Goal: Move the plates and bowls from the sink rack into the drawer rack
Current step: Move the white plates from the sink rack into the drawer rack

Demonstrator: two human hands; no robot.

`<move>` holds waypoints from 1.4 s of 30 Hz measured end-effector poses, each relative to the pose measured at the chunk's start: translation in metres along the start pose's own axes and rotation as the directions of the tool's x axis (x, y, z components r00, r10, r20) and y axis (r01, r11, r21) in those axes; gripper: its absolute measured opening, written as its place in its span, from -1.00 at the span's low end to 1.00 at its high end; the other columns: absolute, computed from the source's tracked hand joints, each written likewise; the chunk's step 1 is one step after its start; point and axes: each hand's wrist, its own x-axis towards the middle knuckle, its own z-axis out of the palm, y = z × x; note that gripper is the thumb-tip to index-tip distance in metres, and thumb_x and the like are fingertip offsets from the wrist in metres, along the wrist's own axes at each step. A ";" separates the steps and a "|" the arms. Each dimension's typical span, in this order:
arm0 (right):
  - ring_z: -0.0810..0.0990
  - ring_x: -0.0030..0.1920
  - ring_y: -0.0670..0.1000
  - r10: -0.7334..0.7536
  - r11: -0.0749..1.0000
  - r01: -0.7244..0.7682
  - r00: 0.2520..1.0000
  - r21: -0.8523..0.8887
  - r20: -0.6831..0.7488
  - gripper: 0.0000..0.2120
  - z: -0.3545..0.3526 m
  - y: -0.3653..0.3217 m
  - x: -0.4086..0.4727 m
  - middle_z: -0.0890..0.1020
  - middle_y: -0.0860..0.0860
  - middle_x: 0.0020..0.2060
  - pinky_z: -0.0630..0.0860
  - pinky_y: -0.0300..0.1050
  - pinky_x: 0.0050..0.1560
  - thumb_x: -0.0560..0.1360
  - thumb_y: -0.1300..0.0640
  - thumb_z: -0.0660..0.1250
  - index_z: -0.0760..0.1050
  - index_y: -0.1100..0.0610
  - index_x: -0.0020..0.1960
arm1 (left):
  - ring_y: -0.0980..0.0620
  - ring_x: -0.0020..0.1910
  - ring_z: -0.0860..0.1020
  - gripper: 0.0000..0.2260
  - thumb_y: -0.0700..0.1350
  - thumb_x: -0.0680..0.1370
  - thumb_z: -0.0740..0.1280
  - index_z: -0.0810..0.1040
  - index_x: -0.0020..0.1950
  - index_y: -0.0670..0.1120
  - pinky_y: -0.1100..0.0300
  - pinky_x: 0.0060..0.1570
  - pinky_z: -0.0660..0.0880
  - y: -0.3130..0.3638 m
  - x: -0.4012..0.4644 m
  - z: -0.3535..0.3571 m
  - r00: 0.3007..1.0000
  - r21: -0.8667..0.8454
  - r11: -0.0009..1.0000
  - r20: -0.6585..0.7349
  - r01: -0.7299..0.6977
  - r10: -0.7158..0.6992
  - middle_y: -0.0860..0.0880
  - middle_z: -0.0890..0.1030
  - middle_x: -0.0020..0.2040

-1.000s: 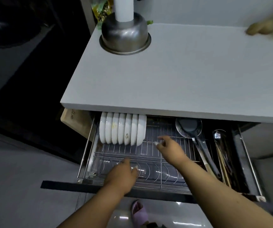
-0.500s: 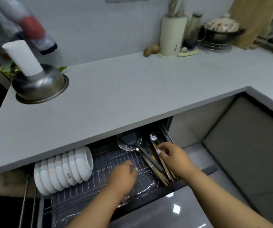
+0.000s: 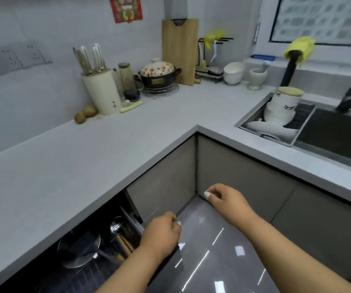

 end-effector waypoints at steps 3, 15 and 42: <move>0.58 -0.09 -0.03 0.053 0.998 -0.052 0.996 0.027 -0.066 -0.81 -0.038 0.026 0.007 0.64 -0.05 -0.11 0.47 -0.13 -0.07 0.56 -0.05 0.25 0.55 0.03 0.00 | -0.03 0.10 0.54 -0.76 0.01 0.58 0.18 0.51 0.16 -0.03 0.20 -0.02 0.43 0.043 0.027 0.015 0.997 0.024 0.997 0.009 -0.076 0.076 -0.02 0.61 0.12; 0.55 -0.09 -0.06 0.238 0.967 -0.197 0.927 0.163 -0.291 -0.83 -0.139 0.109 0.025 0.61 -0.11 -0.15 0.37 -0.19 -0.12 0.56 -0.04 0.25 0.55 0.03 -0.03 | 0.02 0.21 0.44 -0.54 0.06 0.55 0.26 0.30 0.42 -0.03 0.21 0.17 0.38 0.171 0.105 0.053 0.941 0.005 0.942 0.045 -0.335 0.334 -0.02 0.40 0.30; 0.53 -0.10 -0.05 0.430 0.890 -0.455 0.829 0.017 -0.358 -0.86 -0.269 0.193 0.312 0.60 -0.09 -0.16 0.39 -0.20 -0.13 0.48 -0.03 0.36 0.60 0.02 -0.05 | 0.00 0.37 0.29 -0.41 0.15 0.43 0.42 0.36 0.36 -0.06 0.20 0.36 0.24 0.307 0.409 0.079 0.704 0.047 0.703 0.045 -0.710 0.709 0.00 0.40 0.35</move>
